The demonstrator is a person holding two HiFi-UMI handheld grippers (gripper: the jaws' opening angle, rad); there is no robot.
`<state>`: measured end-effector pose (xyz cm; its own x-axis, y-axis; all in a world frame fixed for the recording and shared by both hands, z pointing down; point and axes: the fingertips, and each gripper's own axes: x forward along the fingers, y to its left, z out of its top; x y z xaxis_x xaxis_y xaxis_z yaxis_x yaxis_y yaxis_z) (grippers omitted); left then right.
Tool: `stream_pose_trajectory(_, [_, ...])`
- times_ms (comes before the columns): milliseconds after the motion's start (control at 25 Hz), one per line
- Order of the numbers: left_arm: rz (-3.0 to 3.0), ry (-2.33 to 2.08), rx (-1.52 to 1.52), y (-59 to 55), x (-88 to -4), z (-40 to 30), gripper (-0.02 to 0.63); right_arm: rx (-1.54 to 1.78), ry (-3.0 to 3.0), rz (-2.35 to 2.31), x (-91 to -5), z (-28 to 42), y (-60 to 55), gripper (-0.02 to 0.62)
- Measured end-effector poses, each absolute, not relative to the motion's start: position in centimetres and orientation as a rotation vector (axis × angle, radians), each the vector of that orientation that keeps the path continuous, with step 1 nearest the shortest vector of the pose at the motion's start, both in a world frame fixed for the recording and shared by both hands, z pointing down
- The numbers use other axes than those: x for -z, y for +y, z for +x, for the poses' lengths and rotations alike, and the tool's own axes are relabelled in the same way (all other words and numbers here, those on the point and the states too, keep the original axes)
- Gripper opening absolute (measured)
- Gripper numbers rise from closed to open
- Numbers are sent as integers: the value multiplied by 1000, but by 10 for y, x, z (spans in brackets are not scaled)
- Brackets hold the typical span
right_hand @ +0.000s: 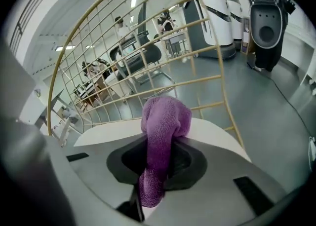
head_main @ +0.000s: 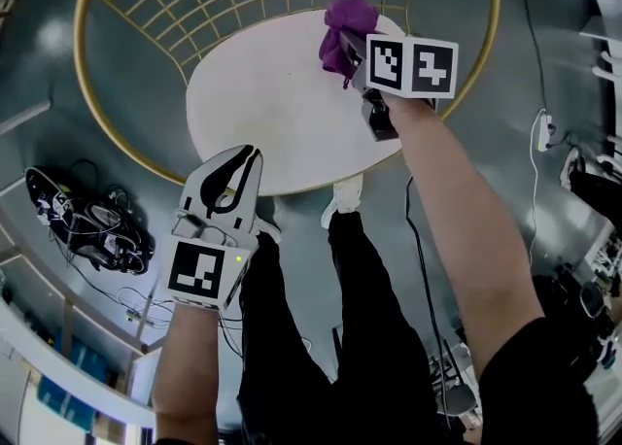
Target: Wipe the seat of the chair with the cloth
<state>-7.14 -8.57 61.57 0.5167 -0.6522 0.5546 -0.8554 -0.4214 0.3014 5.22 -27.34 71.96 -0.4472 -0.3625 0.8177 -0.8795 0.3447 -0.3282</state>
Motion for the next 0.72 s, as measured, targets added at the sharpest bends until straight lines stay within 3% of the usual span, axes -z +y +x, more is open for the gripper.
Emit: stream_pose_trajectory(720, [2283,-1162,-499,-95,-594,-9,20,-1202,-1873,1332,-694,166,-261,73])
